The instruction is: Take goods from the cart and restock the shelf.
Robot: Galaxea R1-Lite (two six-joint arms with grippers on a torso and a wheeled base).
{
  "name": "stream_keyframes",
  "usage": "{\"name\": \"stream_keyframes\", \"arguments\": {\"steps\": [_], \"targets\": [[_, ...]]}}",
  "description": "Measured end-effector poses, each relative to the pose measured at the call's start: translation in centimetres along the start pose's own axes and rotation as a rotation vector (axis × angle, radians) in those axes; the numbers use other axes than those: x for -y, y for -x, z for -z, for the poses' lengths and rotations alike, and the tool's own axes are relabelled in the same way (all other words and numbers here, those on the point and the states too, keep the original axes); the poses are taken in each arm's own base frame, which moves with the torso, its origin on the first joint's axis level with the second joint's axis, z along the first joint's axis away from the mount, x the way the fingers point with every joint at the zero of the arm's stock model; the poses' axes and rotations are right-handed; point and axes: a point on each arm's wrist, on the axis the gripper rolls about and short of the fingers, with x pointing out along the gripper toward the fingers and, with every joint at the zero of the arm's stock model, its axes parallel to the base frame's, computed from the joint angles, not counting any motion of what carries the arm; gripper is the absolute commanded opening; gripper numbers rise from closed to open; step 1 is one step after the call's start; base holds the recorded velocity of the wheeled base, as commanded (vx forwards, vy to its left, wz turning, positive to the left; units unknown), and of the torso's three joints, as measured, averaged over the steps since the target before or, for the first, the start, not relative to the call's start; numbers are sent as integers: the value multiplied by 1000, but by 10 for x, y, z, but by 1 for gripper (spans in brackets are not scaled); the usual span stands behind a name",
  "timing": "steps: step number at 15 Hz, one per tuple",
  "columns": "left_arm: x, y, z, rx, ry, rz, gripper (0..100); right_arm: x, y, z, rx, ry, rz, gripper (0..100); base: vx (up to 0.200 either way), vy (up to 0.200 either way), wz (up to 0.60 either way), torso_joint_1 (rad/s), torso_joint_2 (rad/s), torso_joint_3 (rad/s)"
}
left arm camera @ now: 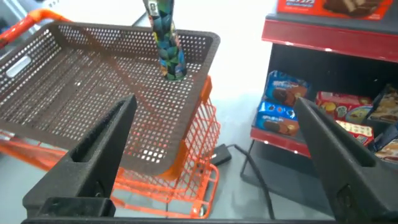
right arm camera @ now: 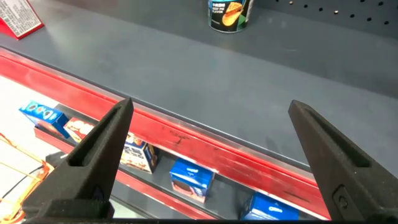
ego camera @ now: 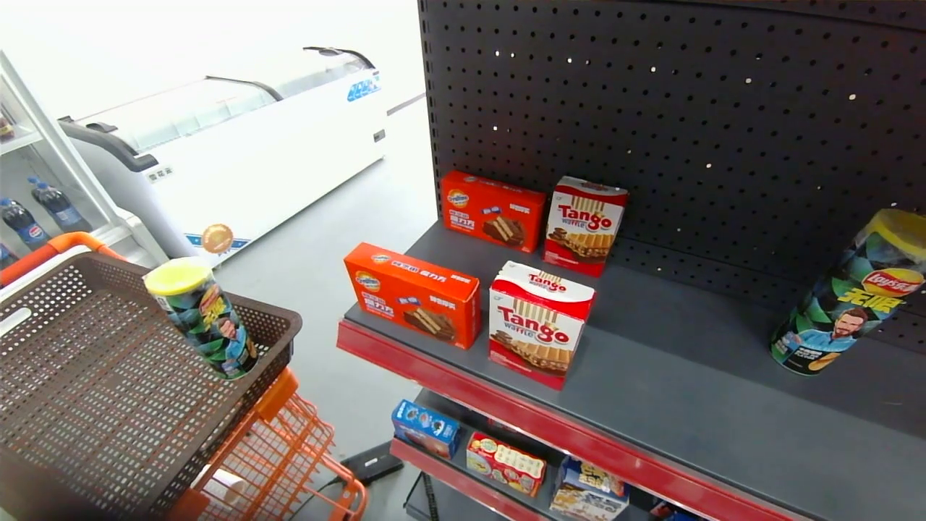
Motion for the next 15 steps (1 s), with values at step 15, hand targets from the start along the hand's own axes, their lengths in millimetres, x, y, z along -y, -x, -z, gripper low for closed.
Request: {"name": "stream_keyframes", "arguments": {"steps": [15], "targets": [[-46,-201,-36,-233,-11,-220,100,0,0,0,0,0,0,100,0,0,0,0,0,0]]}}
